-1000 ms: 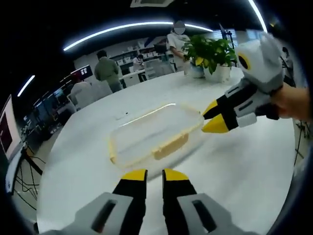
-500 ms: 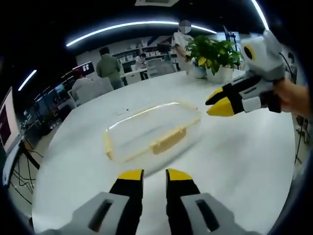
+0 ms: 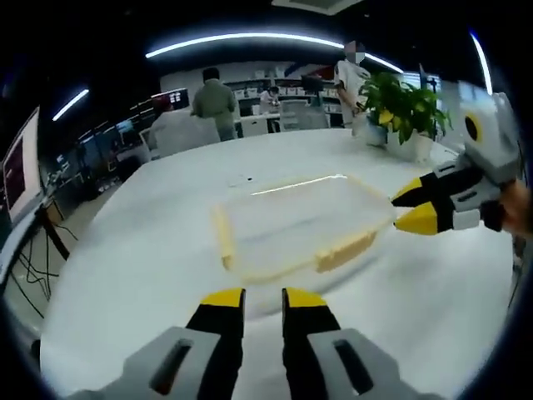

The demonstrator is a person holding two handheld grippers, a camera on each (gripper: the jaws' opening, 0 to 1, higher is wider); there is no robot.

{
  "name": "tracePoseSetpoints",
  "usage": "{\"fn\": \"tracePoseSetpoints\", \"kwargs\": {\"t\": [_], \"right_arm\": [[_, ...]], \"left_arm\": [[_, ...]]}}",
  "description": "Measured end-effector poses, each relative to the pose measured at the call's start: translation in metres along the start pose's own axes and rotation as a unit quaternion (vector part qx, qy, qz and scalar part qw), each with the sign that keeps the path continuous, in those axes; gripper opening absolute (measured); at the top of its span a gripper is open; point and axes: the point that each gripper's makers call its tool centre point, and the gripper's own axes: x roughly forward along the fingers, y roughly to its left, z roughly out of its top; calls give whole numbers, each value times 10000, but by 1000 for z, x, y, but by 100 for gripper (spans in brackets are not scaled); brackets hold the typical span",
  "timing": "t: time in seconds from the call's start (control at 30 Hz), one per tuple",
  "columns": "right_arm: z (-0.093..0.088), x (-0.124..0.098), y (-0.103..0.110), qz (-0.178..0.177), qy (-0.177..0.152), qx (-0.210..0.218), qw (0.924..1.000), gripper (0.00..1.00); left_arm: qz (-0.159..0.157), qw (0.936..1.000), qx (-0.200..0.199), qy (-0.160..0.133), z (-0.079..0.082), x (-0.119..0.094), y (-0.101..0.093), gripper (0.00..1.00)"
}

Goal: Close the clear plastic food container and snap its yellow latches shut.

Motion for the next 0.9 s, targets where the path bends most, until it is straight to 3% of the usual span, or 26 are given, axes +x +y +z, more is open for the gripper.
{"fn": "tracePoseSetpoints", "kwargs": {"t": [0.27, 0.37, 0.6, 0.73, 0.83, 0.9], "right_arm": [[9, 17, -13, -110, 67, -8, 9999, 17], [9, 17, -13, -84, 87, 53, 9999, 16], [11, 0, -14, -211, 29, 202, 9996, 20], [24, -19, -11, -291, -148, 263, 9991, 23], [33, -36, -8, -393, -230, 308, 9985, 26], [41, -48, -6, -488, -370, 360, 9975, 28]], "left_arm": [[-90, 9994, 332, -13, 18, 27, 9, 11], [-93, 9993, 362, -65, 22, 26, 12, 11], [-255, 9980, 502, -288, 34, 3, 9, 17], [-403, 9966, 513, -505, 44, -19, 3, 20], [-618, 9946, 732, -411, 42, -40, -3, 22], [-626, 9936, 784, -518, 45, -55, 0, 24]]}}
